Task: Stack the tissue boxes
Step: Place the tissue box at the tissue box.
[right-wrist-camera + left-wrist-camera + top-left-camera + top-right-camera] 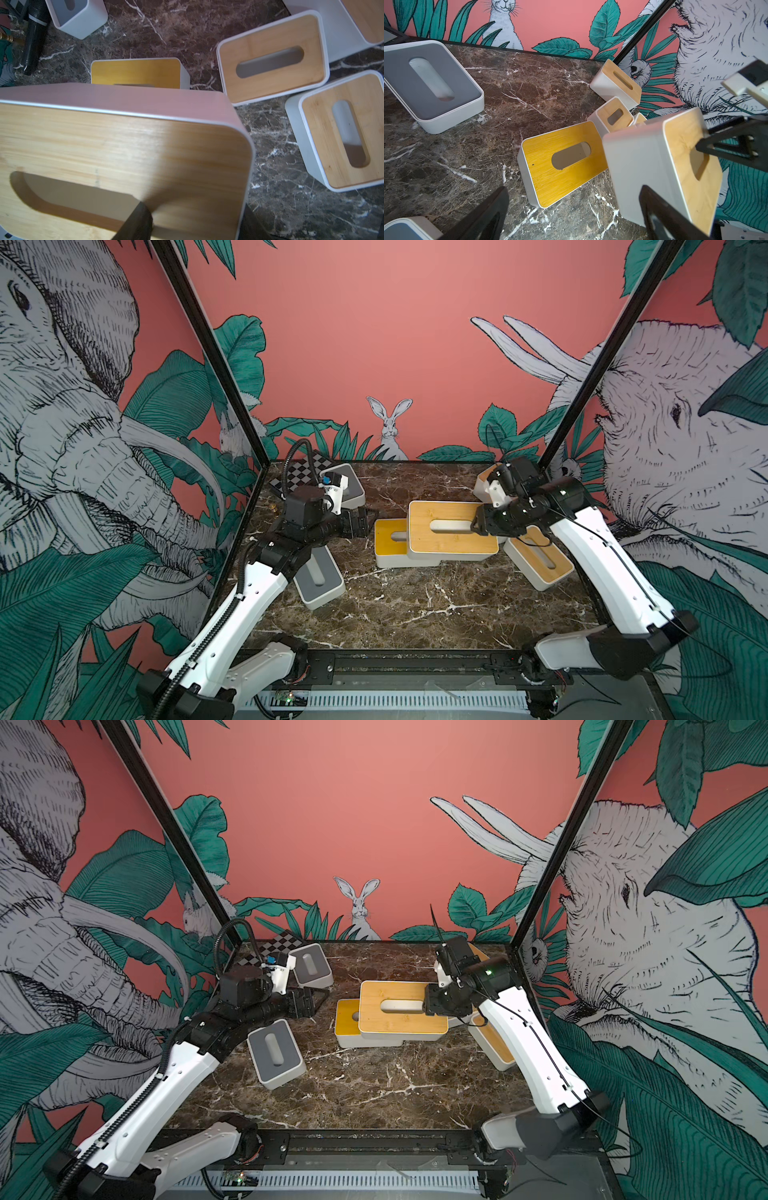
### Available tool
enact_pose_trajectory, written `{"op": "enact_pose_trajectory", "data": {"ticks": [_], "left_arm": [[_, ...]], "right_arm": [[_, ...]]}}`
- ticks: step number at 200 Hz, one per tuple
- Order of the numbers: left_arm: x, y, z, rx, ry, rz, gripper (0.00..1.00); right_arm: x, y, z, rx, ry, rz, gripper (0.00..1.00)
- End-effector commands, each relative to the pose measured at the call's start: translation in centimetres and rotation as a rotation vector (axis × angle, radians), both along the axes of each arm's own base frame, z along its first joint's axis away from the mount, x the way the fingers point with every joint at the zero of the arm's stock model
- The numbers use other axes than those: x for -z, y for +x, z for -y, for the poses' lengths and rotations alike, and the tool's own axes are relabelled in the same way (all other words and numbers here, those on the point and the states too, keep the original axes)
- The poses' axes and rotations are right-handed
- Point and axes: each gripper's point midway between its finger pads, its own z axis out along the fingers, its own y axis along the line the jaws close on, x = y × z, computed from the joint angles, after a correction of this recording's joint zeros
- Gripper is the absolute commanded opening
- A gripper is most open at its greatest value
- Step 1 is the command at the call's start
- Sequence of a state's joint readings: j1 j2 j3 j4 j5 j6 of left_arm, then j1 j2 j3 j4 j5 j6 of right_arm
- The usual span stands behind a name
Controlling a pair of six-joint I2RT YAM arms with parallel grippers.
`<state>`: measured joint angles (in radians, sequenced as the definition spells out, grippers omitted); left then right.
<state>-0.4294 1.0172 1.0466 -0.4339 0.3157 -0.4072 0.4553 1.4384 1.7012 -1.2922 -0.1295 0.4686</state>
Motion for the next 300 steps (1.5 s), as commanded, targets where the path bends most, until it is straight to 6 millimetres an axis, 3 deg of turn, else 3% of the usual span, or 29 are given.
{"op": "enact_pose_trajectory", "data": {"ticks": [1, 29, 49, 111, 200, 300], "left_arm": [[-1.3, -0.5, -0.5, -0.012, -0.012, 0.016, 0.99], [-0.7, -0.8, -0.5, -0.010, -0.015, 0.012, 0.99], [0.0, -0.7, -0.4, -0.010, -0.027, -0.008, 0.99], [1.2, -0.1, 0.1, -0.014, -0.044, -0.038, 0.99], [2.7, 0.2, -0.1, -0.038, -0.043, -0.058, 0.99], [3.3, 0.2, -0.8, -0.068, -0.021, -0.055, 1.00]], "right_arm": [[-1.5, 3.0, -2.4, -0.037, 0.075, 0.068, 0.31], [-1.0, 5.2, -3.9, -0.047, 0.098, 0.066, 0.32], [0.9, 6.9, -4.9, -0.052, 0.083, 0.025, 0.31], [3.9, 9.5, -7.9, -0.041, 0.070, -0.021, 0.29], [5.4, 8.3, -9.3, -0.015, 0.038, -0.078, 0.30], [5.7, 7.0, -8.9, -0.020, -0.033, -0.067, 0.34]]}}
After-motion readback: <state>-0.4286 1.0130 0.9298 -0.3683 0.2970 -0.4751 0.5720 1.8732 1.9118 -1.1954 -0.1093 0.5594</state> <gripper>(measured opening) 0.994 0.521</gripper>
